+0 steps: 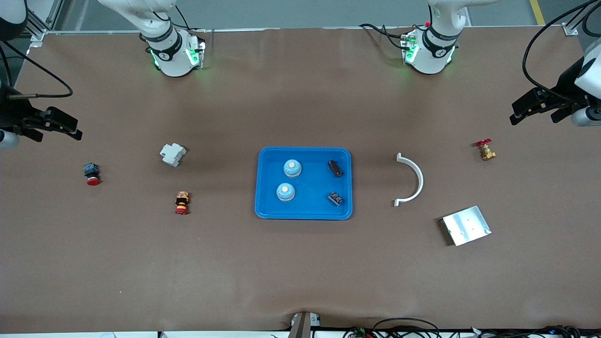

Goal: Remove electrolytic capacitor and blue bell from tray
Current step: 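Move both grippers from the table sides toward the blue tray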

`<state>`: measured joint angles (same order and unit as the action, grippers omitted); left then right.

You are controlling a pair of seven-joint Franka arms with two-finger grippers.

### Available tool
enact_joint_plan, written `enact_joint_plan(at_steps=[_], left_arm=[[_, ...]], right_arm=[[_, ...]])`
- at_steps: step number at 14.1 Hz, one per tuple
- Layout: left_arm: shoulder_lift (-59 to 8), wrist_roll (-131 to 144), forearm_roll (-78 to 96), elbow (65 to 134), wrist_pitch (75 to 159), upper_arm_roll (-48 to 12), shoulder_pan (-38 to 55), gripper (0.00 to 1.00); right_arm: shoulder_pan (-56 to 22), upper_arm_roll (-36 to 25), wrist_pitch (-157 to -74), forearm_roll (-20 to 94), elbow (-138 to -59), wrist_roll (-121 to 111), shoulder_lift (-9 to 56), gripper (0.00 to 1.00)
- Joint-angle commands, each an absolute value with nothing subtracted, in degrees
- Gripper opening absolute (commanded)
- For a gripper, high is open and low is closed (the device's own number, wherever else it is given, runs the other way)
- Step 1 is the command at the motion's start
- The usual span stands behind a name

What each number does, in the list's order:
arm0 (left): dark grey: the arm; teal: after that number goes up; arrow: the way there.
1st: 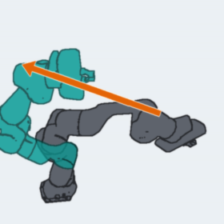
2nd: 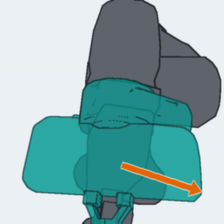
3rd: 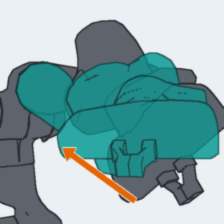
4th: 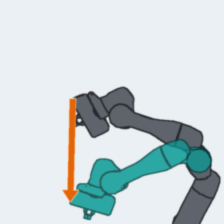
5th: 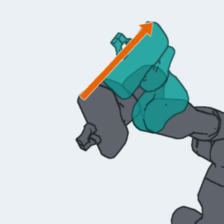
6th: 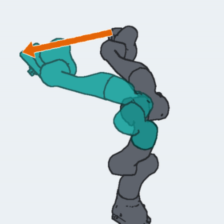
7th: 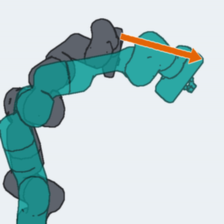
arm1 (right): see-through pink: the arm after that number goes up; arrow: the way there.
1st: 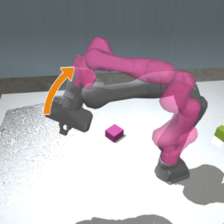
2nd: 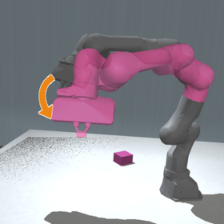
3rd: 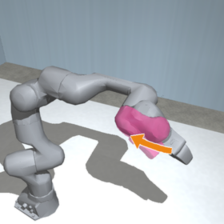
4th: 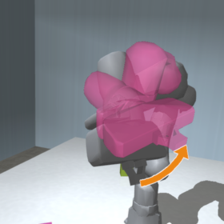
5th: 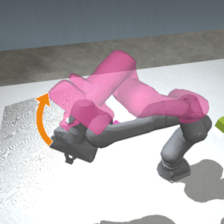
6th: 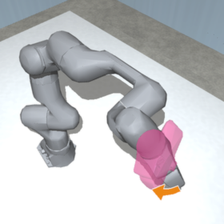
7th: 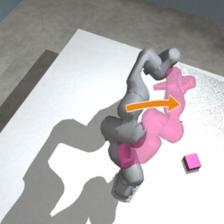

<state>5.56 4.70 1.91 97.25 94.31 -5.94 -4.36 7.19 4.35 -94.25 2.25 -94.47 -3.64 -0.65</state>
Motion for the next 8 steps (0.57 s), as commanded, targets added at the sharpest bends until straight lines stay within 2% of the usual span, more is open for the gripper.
enact_joint_plan(at_steps=[1,8], left_arm=[[6.1,4.1,1.7,98.2,94.3,-6.2,-4.7,1.0],[4.2,4.2,0.7,97.8,95.1,-6.4,-4.0,1.0]], right_arm=[[7.6,4.7,-94.3,3.1,-96.3,-3.0,-2.6,1.0],[7.6,4.8,-94.6,3.2,-96.4,-2.9,-2.5,1.0]])
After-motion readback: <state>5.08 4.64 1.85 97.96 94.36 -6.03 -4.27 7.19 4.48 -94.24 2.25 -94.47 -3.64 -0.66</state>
